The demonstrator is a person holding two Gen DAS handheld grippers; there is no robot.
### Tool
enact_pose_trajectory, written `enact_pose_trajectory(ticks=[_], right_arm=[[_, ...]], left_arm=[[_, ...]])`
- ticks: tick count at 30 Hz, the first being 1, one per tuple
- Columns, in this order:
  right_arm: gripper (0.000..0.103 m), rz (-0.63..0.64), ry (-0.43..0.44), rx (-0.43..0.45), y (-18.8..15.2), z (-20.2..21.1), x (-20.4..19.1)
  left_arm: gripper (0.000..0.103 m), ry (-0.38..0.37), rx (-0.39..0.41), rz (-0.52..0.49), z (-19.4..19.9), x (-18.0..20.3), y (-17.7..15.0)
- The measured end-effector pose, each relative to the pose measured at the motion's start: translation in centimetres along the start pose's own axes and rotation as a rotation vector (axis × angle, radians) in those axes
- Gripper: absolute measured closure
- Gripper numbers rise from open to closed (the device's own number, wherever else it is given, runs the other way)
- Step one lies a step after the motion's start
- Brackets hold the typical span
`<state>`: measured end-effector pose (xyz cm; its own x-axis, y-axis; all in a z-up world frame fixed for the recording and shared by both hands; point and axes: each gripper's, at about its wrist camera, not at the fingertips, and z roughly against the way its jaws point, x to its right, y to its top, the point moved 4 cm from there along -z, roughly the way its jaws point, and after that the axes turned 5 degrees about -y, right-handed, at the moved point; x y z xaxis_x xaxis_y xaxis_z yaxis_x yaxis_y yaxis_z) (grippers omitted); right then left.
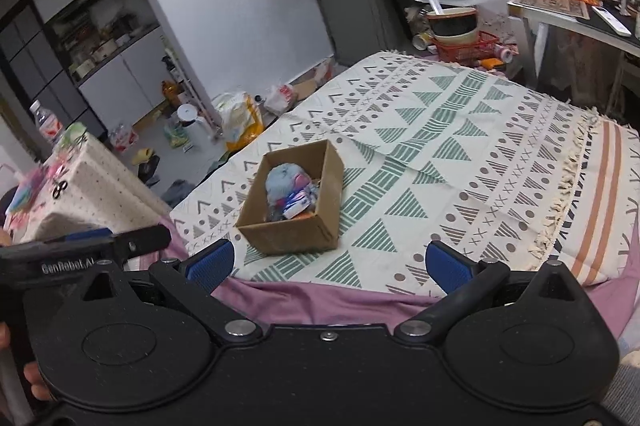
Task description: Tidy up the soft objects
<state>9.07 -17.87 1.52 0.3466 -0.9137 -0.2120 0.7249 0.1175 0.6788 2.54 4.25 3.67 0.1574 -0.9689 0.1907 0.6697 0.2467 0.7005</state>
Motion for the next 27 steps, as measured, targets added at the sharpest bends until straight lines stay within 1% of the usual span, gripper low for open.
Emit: enact_pose_trajectory(ticks=[6, 9, 16, 27], right_arm=[[0.0, -0.014, 0.003, 0.024, -0.5, 1.0, -0.3], [0.0, -0.002, 0.004, 0.036, -0.6, 1.5, -0.7], [0.0, 0.004, 0.003, 0.033, -1.3, 1.7, -1.2], [0.0, 0.002, 0.01, 0.04, -1.6, 2.0, -1.3]], left_arm=[[0.001, 0.024, 0.01, -0.037, 1.3, -0.5, -1.1], [0.001, 0.025, 0.019, -0.033, 1.9, -0.9, -1.5], [0.001, 0.026, 0.031, -0.03, 2.9, -1.4, -2.3], [0.001, 0.027, 0.032, -0.029, 3.1, -1.5, -2.5]])
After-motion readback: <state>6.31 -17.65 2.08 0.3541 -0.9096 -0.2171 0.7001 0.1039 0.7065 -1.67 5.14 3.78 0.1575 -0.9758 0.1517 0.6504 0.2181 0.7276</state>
